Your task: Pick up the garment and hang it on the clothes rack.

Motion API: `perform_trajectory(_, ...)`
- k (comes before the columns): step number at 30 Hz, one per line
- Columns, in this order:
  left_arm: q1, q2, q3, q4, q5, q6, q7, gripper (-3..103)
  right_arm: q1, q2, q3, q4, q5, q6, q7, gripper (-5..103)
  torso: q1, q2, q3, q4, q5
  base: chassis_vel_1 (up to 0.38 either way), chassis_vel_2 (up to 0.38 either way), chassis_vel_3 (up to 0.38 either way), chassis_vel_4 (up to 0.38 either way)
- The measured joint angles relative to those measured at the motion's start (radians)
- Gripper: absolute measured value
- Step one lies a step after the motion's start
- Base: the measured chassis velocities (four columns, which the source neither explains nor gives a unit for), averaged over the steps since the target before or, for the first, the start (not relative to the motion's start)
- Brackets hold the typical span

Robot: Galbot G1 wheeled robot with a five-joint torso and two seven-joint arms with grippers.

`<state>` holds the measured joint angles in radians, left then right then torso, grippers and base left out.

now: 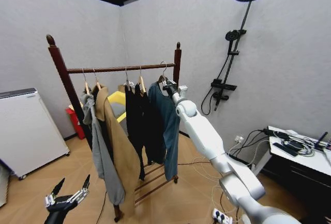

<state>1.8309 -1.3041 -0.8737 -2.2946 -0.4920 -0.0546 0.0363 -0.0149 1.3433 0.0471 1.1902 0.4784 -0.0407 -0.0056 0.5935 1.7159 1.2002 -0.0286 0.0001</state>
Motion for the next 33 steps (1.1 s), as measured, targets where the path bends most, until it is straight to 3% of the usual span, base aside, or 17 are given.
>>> perform_trajectory(18, 0.000, 0.000, 0.000, 0.000, 0.000, 0.000, 0.000, 100, 0.136, 0.093, -0.085, -0.189, -0.066, 0.007, -0.011, 9, -0.001, 0.000, 0.000, 0.0003, -0.0002, -0.024, 0.019, 0.007, -0.020)
perform_trajectory(33, 0.000, 0.000, 0.000, 0.000, 0.000, 0.000, 0.000, 100, 0.188, 0.157, -0.090, -0.381, -0.080, 0.044, -0.010, 9, 0.000, 0.000, 0.000, 0.0004, -0.0001, 0.000, 0.000, 0.000, 0.000)
